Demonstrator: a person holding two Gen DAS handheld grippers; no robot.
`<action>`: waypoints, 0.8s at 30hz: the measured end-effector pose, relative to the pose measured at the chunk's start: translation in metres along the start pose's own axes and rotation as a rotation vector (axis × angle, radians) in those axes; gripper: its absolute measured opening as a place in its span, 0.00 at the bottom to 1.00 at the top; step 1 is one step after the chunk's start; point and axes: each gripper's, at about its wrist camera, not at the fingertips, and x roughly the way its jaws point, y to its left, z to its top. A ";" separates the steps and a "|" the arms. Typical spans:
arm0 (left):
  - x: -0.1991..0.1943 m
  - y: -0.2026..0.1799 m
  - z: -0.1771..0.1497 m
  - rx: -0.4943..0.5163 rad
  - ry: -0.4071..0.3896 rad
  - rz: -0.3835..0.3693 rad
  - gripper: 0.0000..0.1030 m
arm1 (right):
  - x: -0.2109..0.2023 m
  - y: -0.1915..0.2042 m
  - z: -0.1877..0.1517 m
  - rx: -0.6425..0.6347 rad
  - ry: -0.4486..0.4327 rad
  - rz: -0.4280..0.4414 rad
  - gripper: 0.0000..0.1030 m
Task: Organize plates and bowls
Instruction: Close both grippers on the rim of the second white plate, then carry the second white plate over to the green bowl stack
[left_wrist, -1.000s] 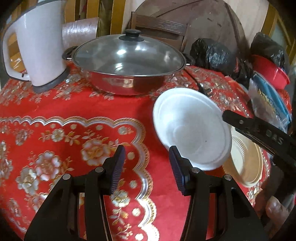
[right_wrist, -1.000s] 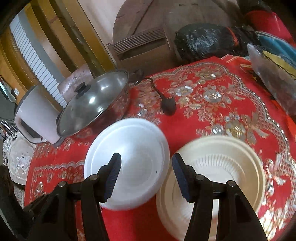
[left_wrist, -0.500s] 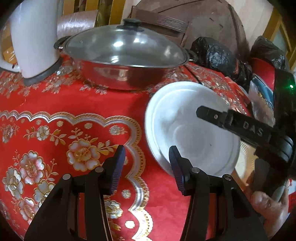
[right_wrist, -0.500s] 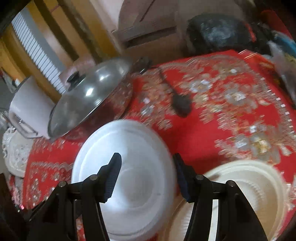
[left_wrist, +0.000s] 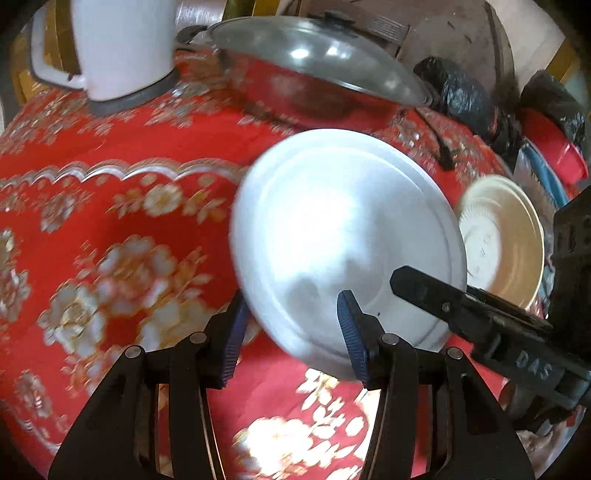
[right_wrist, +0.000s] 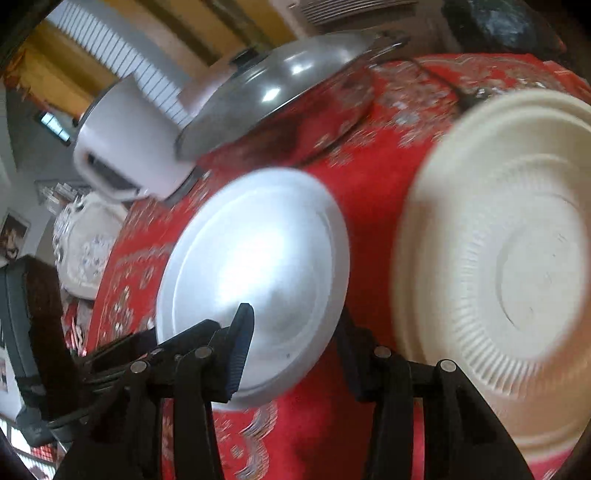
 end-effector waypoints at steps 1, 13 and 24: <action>-0.003 0.005 -0.001 -0.016 -0.006 -0.003 0.48 | 0.001 0.006 -0.005 -0.014 0.006 0.004 0.43; -0.003 0.038 0.021 -0.105 -0.041 0.022 0.48 | 0.008 0.032 0.027 -0.033 -0.080 -0.095 0.44; -0.017 0.048 -0.011 -0.032 -0.027 0.068 0.40 | 0.016 0.071 -0.013 -0.101 -0.040 -0.050 0.45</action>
